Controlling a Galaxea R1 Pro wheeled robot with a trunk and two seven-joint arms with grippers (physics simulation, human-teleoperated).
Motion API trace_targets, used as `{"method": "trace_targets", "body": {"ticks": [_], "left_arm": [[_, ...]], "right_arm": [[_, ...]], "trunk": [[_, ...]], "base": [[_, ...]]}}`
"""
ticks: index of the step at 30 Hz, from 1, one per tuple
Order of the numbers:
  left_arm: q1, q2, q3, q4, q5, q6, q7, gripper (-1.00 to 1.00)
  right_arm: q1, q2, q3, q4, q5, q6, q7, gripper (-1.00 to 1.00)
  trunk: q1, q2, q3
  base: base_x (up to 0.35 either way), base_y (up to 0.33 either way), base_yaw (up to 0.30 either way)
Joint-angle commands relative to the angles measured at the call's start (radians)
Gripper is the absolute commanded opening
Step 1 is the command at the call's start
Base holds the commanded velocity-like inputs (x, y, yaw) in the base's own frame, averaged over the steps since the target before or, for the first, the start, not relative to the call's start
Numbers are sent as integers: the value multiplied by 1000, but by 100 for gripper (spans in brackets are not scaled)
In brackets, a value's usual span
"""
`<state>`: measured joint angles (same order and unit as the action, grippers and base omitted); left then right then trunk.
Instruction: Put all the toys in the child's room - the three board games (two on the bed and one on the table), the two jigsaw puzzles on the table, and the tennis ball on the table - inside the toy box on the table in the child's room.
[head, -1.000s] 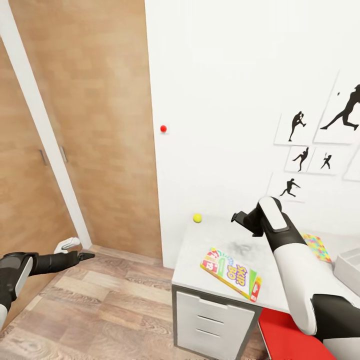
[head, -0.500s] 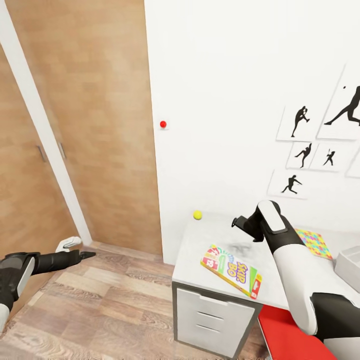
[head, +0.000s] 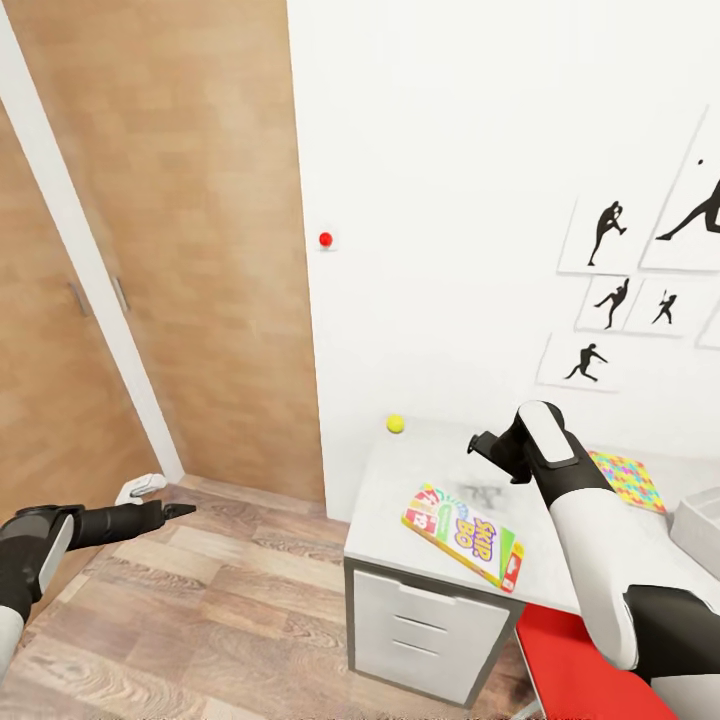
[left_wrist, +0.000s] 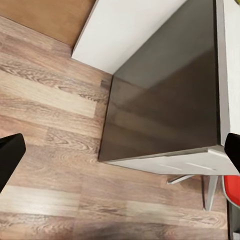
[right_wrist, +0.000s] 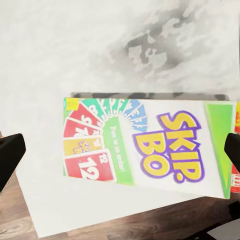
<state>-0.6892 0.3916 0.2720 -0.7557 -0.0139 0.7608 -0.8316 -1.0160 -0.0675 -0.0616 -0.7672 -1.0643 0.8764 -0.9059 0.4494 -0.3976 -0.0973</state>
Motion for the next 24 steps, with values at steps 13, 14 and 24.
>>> {"method": "trace_targets", "body": {"ticks": [13,14,24], "left_arm": [[-1,0,3,-1,-1,6,-4,100],[-1,0,3,-1,-1,6,-4,100],[-1,0,3,-1,-1,6,-4,100]], "right_arm": [[0,0,13,80,-5,-81,3,100],[0,-1,25,81,-1,-86,11,100],[0,-6,76,87,16,-135,79,100]], "trunk": [[1,-2,-24],[1,-2,-25],[1,-2,-42]], "base": [[0,0,0],[0,0,0],[0,0,0]]}}
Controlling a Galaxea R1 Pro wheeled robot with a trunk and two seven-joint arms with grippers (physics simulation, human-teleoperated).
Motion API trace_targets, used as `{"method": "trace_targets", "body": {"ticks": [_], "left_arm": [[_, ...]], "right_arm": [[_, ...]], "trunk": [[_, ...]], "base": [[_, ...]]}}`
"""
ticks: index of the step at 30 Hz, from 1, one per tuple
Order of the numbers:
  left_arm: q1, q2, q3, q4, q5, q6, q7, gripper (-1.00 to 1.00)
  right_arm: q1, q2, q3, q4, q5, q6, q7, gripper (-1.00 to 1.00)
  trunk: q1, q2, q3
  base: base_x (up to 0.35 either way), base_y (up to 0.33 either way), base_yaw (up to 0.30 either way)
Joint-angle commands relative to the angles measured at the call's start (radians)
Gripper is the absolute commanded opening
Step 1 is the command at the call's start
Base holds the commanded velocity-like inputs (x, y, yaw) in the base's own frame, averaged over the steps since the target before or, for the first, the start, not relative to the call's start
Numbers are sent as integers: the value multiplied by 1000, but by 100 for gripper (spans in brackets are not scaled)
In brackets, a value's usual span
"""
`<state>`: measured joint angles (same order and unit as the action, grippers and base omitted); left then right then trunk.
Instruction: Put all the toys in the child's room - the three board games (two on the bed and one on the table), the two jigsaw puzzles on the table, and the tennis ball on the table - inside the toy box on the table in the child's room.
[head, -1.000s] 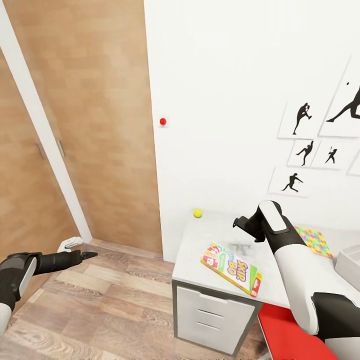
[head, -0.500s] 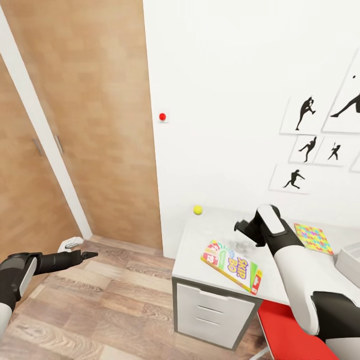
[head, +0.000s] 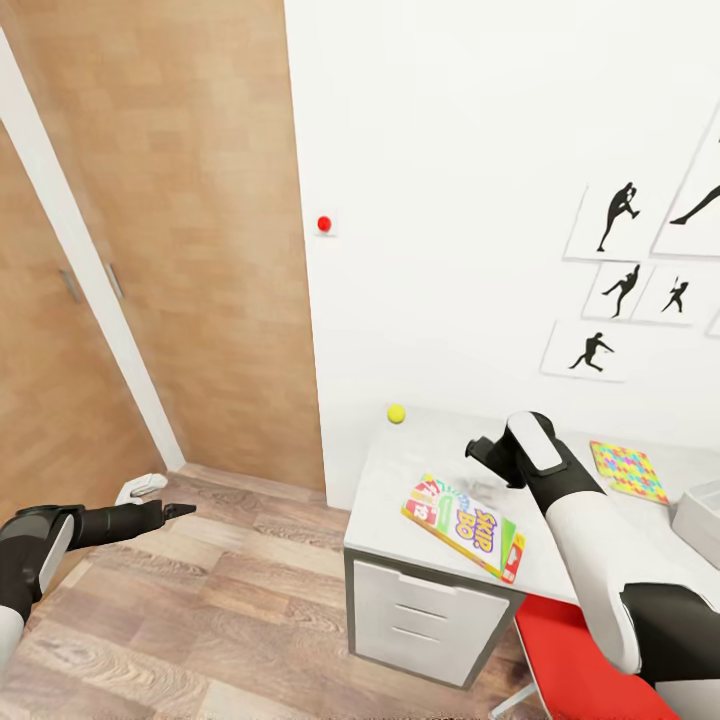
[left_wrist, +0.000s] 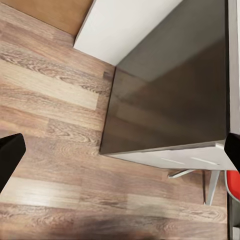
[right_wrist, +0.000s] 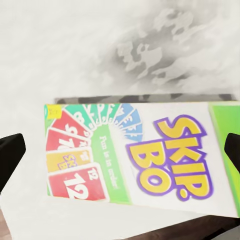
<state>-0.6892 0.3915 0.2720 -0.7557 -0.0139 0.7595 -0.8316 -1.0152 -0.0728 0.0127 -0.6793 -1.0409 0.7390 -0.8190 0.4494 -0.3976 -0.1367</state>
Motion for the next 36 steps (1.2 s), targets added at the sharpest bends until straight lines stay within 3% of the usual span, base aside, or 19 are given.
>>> {"method": "trace_targets", "body": {"ticks": [1,16,24,36], "left_arm": [[-1,0,3,-1,-1,8,-4,100],[-1,0,3,-1,-1,8,-4,100],[-1,0,3,-1,-1,8,-4,100],[-1,-8,3,-1,-1,8,-4,100]], "right_arm": [[-1,-1,2,-1,-7,0,-7,100],[3,-2,4,0,-1,-20,-3,100],[4,-2,2,1,92,-55,24,100],[6,-15,0,1,108,-61,56,100]], "trunk": [[1,-2,-4],[1,-2,-29],[1,-2,-42],[1,-2,-61]], "base": [[0,0,0],[0,0,0],[59,0,0],[48,0,0]]}}
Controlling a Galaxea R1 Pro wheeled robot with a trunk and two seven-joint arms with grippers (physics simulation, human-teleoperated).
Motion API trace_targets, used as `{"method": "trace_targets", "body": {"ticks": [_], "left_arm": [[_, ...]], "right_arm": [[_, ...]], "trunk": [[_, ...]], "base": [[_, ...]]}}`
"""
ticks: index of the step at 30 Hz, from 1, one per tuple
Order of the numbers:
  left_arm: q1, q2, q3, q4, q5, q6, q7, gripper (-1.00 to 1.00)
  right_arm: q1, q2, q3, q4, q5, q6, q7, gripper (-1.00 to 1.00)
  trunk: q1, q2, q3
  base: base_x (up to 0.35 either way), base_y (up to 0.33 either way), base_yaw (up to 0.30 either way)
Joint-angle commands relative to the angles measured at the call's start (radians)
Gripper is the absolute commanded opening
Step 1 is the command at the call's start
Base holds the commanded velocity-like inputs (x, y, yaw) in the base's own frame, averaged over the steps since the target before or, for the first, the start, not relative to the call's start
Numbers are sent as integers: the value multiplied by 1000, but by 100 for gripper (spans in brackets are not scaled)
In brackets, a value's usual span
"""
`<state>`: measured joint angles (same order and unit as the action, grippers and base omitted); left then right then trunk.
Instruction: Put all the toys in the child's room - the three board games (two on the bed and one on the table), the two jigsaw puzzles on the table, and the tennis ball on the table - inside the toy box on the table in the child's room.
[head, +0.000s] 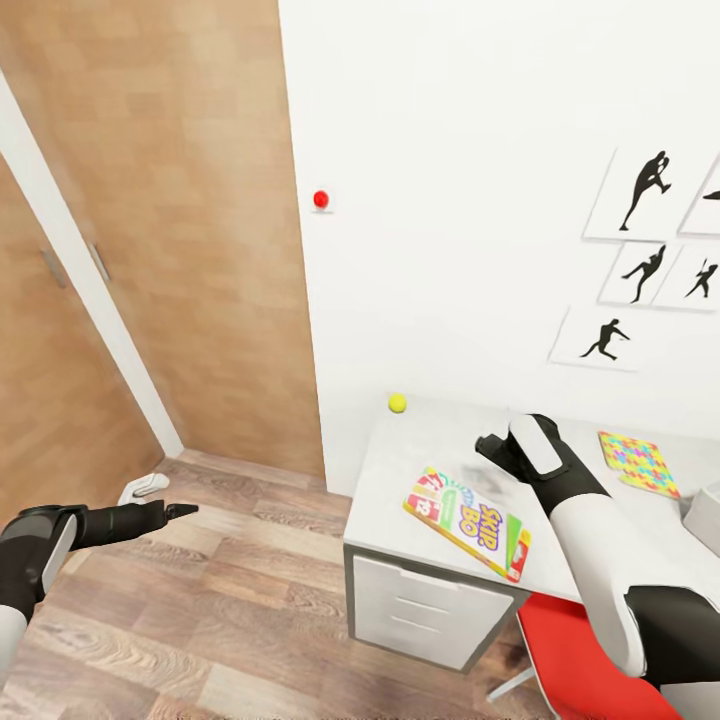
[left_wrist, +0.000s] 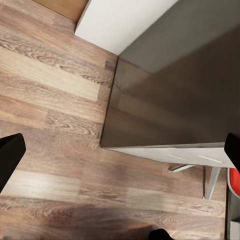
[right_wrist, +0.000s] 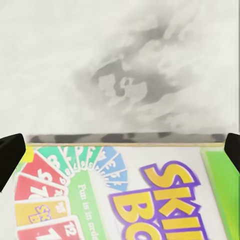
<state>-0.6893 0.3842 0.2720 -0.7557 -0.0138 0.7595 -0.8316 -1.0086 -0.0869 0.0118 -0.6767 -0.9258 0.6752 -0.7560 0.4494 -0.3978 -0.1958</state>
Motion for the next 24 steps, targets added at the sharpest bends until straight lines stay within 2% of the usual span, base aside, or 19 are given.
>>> {"method": "trace_targets", "body": {"ticks": [1,17,24], "left_arm": [[-1,0,3,-1,-1,8,-4,100],[-1,-1,3,-1,0,6,-5,100],[-1,-1,3,-1,-1,6,-5,100]], "right_arm": [[-1,-2,1,-1,-7,3,-7,100],[1,-15,-7,-1,-8,1,-6,100],[1,-32,-7,21,-10,-31,-6,100]], "trunk": [[1,-2,-4],[1,-2,-30],[1,-2,-42]], "base": [[5,6,0],[1,35,0],[0,0,0]]}}
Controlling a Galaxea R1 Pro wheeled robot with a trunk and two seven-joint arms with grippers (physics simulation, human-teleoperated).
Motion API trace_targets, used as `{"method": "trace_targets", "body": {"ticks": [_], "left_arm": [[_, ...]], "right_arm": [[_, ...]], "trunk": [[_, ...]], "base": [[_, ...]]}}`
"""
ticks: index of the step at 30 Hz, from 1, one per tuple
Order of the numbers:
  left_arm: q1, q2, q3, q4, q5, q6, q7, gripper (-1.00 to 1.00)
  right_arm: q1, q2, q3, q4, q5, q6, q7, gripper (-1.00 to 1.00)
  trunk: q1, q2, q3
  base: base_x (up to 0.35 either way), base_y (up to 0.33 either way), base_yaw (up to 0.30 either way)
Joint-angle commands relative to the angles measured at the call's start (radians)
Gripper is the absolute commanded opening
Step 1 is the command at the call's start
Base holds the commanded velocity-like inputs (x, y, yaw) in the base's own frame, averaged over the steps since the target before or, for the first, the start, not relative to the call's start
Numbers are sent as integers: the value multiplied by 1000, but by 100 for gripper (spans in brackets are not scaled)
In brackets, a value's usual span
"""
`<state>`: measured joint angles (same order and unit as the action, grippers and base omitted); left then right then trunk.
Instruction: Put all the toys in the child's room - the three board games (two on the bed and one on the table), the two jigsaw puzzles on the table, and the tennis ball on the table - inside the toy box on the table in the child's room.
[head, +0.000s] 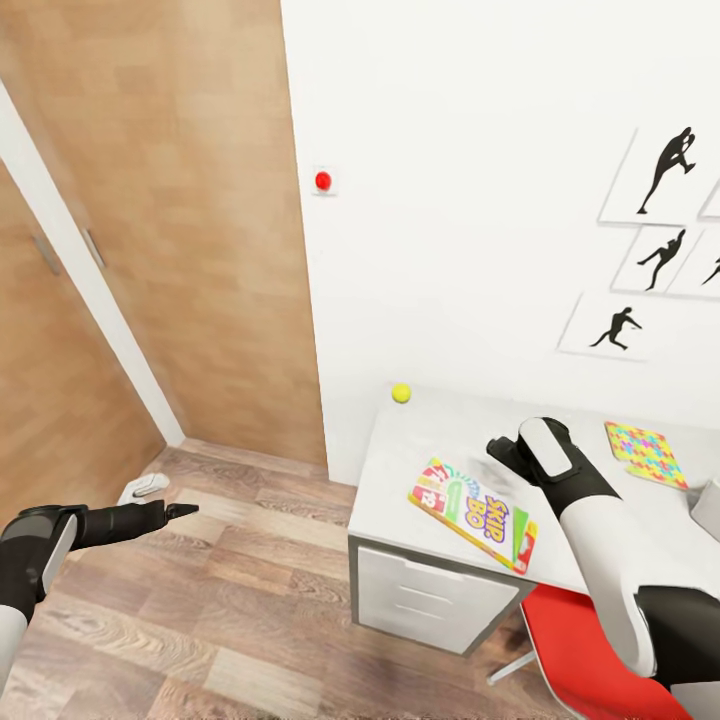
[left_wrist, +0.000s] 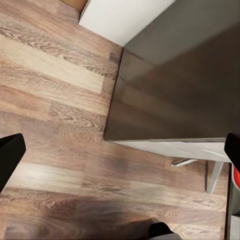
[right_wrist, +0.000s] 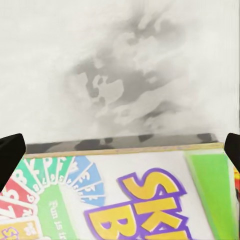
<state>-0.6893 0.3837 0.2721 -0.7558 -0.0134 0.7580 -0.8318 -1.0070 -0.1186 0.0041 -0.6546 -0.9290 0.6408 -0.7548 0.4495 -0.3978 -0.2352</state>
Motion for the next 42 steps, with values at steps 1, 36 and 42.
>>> {"method": "trace_targets", "body": {"ticks": [1,36,42], "left_arm": [[-1,0,3,0,-2,8,-4,100],[1,-16,3,0,-2,7,-4,100],[1,-16,3,0,-1,7,-4,100]], "right_arm": [[-1,-1,0,14,-6,1,-7,100],[-1,-10,9,63,-3,-42,-6,100],[-1,-10,10,64,-4,-46,-6,100]], "trunk": [[1,-2,-4],[1,-2,-43],[1,-2,-43]], "base": [[0,0,0],[14,0,0],[22,0,0]]}}
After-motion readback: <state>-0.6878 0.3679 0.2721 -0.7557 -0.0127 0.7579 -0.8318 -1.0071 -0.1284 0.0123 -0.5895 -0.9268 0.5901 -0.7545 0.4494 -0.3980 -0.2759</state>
